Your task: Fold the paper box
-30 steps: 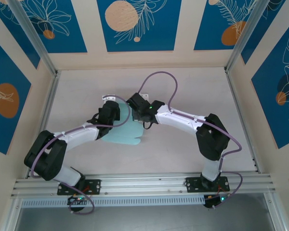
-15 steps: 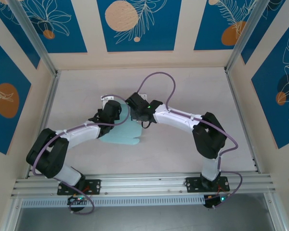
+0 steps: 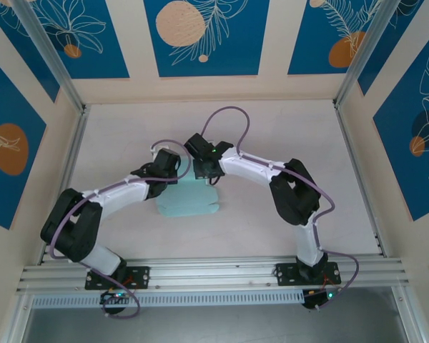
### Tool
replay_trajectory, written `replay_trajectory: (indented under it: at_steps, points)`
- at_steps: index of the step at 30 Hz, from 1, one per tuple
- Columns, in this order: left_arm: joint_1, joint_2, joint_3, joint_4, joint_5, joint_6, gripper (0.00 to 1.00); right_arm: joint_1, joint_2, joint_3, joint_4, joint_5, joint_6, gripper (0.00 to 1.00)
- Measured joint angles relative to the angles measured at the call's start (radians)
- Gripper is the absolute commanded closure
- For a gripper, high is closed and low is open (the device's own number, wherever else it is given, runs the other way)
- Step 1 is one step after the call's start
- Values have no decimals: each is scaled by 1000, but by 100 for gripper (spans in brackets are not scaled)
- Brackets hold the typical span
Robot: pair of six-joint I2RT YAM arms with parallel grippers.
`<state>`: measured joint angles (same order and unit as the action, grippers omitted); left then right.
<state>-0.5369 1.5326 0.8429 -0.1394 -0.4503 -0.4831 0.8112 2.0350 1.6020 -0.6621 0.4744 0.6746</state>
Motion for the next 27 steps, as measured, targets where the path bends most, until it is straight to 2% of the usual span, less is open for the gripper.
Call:
replay_trajectory:
  at_steps: [8, 15, 17, 27]
  points:
    - [0, 29, 8, -27, -3, -32, 85, 1, 90, 99, -62, 37, -29, 86]
    - [1, 42, 19, -27, -14, -70, 86, 7, 154, 174, -107, 106, -45, 78]
    - [1, 43, 19, -27, -14, -78, 86, 7, 173, 181, -105, 111, -48, 83]
    - [3, 54, 20, -27, -14, -105, 86, 7, 204, 217, -114, 130, -64, 80]
